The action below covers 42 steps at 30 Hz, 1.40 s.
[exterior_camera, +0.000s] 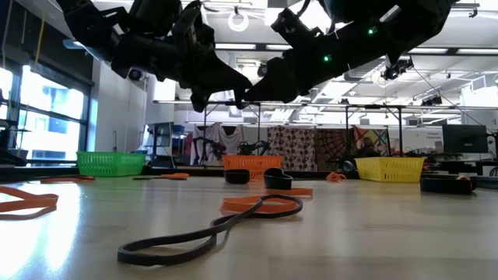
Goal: Sort rubber bands into baskets
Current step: Put the top left black rubber band into the yellow bin
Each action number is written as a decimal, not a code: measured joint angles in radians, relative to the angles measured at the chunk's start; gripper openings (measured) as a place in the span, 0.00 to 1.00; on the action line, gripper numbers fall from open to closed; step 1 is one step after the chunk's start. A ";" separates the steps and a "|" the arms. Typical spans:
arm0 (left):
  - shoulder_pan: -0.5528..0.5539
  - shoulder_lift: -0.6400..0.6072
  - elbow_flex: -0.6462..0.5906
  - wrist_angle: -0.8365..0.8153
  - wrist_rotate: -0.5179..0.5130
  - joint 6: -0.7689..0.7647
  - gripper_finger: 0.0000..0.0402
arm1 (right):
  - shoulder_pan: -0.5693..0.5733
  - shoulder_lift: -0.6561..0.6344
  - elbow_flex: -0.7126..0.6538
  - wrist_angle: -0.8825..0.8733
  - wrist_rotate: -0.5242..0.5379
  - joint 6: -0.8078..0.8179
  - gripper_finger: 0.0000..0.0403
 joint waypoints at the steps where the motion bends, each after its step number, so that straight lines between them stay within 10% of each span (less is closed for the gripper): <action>1: 0.000 0.000 0.000 0.000 0.000 0.000 0.01 | 0.000 0.000 0.000 0.000 0.000 -0.002 0.30; 9: -0.003 0.000 0.000 0.006 -0.004 0.027 0.03 | 0.001 0.000 0.000 0.002 0.005 -0.009 0.02; 42: -0.022 0.000 -0.004 -0.040 -0.280 0.305 0.38 | 0.000 -0.006 0.000 -0.123 0.176 0.021 0.00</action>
